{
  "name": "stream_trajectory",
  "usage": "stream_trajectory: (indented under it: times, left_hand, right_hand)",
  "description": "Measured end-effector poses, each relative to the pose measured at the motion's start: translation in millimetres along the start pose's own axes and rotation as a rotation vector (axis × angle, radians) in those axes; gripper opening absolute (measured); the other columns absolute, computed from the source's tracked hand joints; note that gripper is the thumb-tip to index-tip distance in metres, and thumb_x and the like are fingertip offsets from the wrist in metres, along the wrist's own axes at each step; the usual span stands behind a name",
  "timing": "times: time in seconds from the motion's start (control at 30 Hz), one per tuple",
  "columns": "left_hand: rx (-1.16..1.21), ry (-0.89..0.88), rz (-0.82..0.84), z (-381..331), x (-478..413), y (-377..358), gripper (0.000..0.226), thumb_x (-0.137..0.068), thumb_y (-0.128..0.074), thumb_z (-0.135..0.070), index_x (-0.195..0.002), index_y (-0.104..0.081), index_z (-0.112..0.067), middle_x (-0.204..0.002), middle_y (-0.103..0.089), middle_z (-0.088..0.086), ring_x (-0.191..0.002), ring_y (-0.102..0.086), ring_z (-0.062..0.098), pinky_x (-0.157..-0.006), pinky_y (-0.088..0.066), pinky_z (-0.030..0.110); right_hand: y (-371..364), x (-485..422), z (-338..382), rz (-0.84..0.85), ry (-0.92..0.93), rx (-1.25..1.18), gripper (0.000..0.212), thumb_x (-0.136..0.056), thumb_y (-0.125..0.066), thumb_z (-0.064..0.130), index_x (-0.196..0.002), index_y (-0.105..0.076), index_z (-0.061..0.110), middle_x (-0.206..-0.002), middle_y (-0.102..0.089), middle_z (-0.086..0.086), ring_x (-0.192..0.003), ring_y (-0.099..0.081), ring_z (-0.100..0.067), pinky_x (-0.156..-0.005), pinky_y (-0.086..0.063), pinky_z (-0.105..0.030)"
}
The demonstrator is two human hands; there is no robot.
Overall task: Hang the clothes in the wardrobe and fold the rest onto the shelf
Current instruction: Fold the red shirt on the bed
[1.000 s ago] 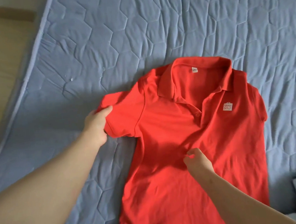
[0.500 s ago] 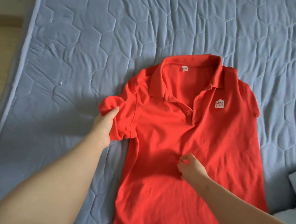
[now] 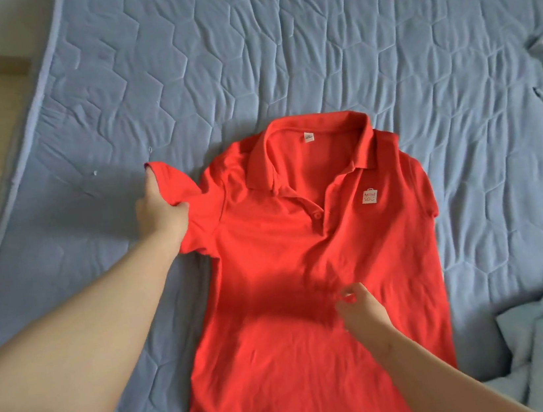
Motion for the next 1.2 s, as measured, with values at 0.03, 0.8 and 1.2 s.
stream_trajectory:
  times: [0.03,0.8,1.2]
  left_hand:
    - [-0.068,0.031,0.026,3,0,-1,0.089,-0.084,-0.065,-0.014,-0.148,-0.007,-0.037,-0.134,-0.042,0.023,-0.117,-0.050,0.039,-0.098,-0.041,0.043]
    - [-0.397,-0.222,0.131,-71,108,-131,0.071,-0.080,-0.065,-0.035,-0.142,-0.032,-0.019,-0.142,-0.034,0.015,-0.133,-0.031,0.031,-0.104,-0.030,0.047]
    - [-0.554,-0.272,0.333,-54,97,-161,0.079,-0.082,-0.062,-0.043,-0.147,-0.021,-0.021,-0.155,-0.014,0.006,-0.142,-0.018,0.025,-0.113,-0.022,0.042]
  right_hand:
    - [4,-1,-2,-0.004,-0.002,-0.005,0.010,-0.084,-0.050,0.019,-0.088,-0.049,0.028,-0.070,-0.057,0.005,-0.055,-0.054,-0.013,-0.050,-0.040,-0.021]
    - [172,-73,22,-0.556,-0.044,-0.193,0.044,-0.094,-0.042,0.035,-0.128,-0.047,0.007,-0.126,-0.051,-0.016,-0.116,-0.048,-0.031,-0.099,-0.035,-0.038]
    - [133,-94,38,0.189,-0.207,-0.920,0.030,-0.092,-0.050,0.031,-0.064,-0.053,0.022,-0.056,-0.045,0.004,-0.051,-0.047,-0.012,-0.052,-0.045,-0.023]
Point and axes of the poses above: each hand's wrist, its own x-axis away from the middle knuckle, its own y-axis out of the back of the hand, z = x × y, the point moved 8 cm from there along -x, towards the middle knuckle
